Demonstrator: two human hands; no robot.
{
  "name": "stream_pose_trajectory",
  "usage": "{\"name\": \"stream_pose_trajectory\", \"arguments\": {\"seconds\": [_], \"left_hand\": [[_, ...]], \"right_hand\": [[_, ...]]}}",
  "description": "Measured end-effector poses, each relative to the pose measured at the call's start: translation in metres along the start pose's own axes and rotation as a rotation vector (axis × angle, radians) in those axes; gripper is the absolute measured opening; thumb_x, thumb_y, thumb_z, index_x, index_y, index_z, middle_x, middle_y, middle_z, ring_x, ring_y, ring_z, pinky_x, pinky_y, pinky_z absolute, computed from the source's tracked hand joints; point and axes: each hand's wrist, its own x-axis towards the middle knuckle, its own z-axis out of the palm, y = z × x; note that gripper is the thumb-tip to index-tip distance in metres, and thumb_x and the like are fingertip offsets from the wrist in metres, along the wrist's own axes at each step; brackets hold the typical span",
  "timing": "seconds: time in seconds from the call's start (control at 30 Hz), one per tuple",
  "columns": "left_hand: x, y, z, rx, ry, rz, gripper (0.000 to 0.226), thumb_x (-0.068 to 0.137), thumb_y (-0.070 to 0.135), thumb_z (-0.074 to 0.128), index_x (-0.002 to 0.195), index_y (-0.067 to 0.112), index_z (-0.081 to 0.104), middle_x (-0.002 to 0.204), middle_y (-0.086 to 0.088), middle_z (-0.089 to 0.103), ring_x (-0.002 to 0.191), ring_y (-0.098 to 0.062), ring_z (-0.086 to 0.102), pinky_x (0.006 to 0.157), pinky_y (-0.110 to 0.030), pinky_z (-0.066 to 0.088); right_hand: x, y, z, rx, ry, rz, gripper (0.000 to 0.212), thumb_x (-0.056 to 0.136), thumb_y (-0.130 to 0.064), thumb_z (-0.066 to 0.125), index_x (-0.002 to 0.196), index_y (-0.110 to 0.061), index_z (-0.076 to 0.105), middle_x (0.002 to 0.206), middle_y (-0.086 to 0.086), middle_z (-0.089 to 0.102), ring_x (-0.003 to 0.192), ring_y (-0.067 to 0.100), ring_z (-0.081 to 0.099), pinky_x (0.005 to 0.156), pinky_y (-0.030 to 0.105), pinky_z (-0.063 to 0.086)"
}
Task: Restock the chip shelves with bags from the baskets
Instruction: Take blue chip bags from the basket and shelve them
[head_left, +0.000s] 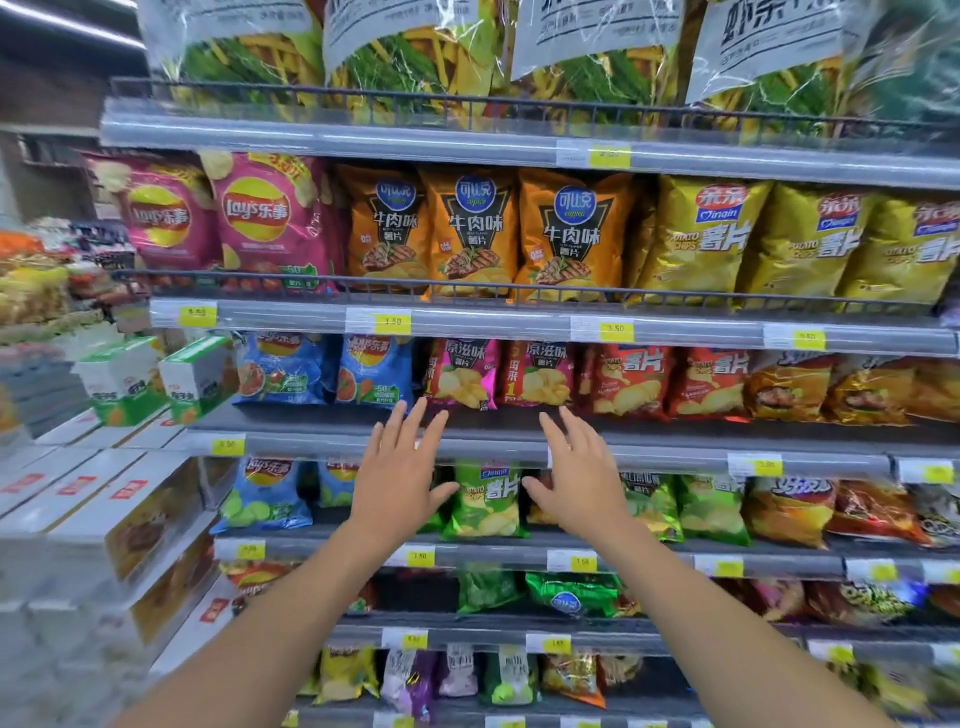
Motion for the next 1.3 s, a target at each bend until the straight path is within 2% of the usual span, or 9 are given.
{"name": "stream_pose_trajectory", "arguments": {"seconds": [0.1, 0.2, 0.3, 0.63, 0.77, 0.93, 1.03, 1.17, 1.3], "left_hand": [[-0.021, -0.017, -0.004, 0.024, 0.015, -0.042, 0.100, 0.084, 0.069, 0.071, 0.163, 0.024, 0.030, 0.171, -0.011, 0.023, 0.159, -0.034, 0.018, 0.125, -0.053, 0.024], [-0.032, -0.035, -0.009, 0.025, -0.037, -0.076, 0.097, 0.093, 0.070, 0.057, 0.167, 0.027, 0.011, 0.175, -0.007, 0.003, 0.161, -0.031, -0.002, 0.130, -0.051, 0.010], [-0.039, -0.056, -0.012, 0.028, -0.050, -0.109, 0.097, 0.095, 0.072, 0.051, 0.167, 0.027, 0.005, 0.175, -0.008, -0.001, 0.161, -0.031, -0.005, 0.130, -0.051, 0.010], [-0.022, -0.162, 0.005, -0.006, 0.010, -0.152, 0.096, 0.089, 0.069, 0.064, 0.165, 0.026, 0.023, 0.173, -0.008, 0.016, 0.161, -0.032, 0.009, 0.127, -0.055, 0.022], [0.002, -0.207, 0.019, -0.003, 0.008, -0.131, 0.095, 0.091, 0.068, 0.063, 0.165, 0.024, 0.023, 0.173, -0.008, 0.019, 0.161, -0.032, 0.011, 0.127, -0.055, 0.022], [0.032, -0.258, 0.039, -0.057, -0.023, -0.106, 0.089, 0.094, 0.064, 0.062, 0.164, 0.021, 0.027, 0.169, -0.011, 0.026, 0.159, -0.036, 0.016, 0.126, -0.054, 0.023], [0.049, -0.280, 0.048, -0.085, -0.048, -0.156, 0.087, 0.094, 0.064, 0.061, 0.160, 0.017, 0.029, 0.162, -0.015, 0.034, 0.154, -0.038, 0.024, 0.125, -0.053, 0.025], [0.069, -0.303, 0.056, -0.162, -0.038, -0.230, 0.096, 0.092, 0.069, 0.060, 0.161, 0.011, 0.026, 0.172, -0.015, 0.016, 0.161, -0.032, 0.005, 0.127, -0.048, 0.024], [0.087, -0.316, 0.061, -0.224, -0.063, -0.370, 0.114, 0.091, 0.070, 0.062, 0.166, 0.005, 0.004, 0.174, -0.013, 0.007, 0.161, -0.030, 0.007, 0.126, -0.045, 0.026]], "right_hand": [[-0.006, -0.021, -0.001, 0.021, 0.005, -0.031, 0.088, 0.094, -0.061, 0.056, 0.163, -0.027, 0.014, 0.171, 0.005, 0.009, 0.157, 0.027, 0.011, 0.126, 0.048, 0.019], [-0.006, -0.041, 0.001, 0.044, -0.004, -0.047, 0.089, 0.093, -0.061, 0.057, 0.163, -0.027, 0.015, 0.171, 0.004, 0.008, 0.157, 0.026, 0.011, 0.126, 0.048, 0.019], [0.000, -0.059, 0.007, 0.074, -0.025, -0.048, 0.091, 0.092, -0.062, 0.058, 0.163, -0.029, 0.013, 0.171, 0.002, 0.007, 0.157, 0.025, 0.009, 0.126, 0.048, 0.019], [0.055, -0.135, 0.039, 0.107, -0.025, -0.072, 0.090, 0.094, -0.061, 0.057, 0.164, -0.029, 0.010, 0.171, 0.003, 0.002, 0.158, 0.026, 0.005, 0.127, 0.047, 0.014], [0.087, -0.167, 0.055, 0.107, -0.017, -0.053, 0.089, 0.094, -0.060, 0.056, 0.163, -0.027, 0.011, 0.171, 0.005, 0.006, 0.157, 0.027, 0.007, 0.127, 0.048, 0.015], [0.118, -0.201, 0.080, 0.177, -0.029, 0.037, 0.093, 0.096, -0.057, 0.056, 0.163, -0.015, 0.008, 0.170, 0.008, 0.012, 0.157, 0.028, 0.009, 0.126, 0.044, 0.017], [0.133, -0.216, 0.090, 0.249, -0.048, 0.146, 0.092, 0.096, -0.055, 0.059, 0.160, -0.006, 0.015, 0.164, 0.011, 0.023, 0.153, 0.031, 0.018, 0.121, 0.042, 0.025], [0.157, -0.228, 0.098, 0.294, -0.071, 0.284, 0.062, 0.093, -0.053, 0.066, 0.128, -0.007, 0.045, 0.131, 0.011, 0.047, 0.131, 0.031, 0.041, 0.098, 0.040, 0.044], [0.183, -0.230, 0.108, 0.325, -0.079, 0.410, 0.053, 0.087, -0.059, 0.071, 0.084, -0.010, 0.051, 0.093, 0.008, 0.055, 0.102, 0.032, 0.058, 0.068, 0.036, 0.045]]}}
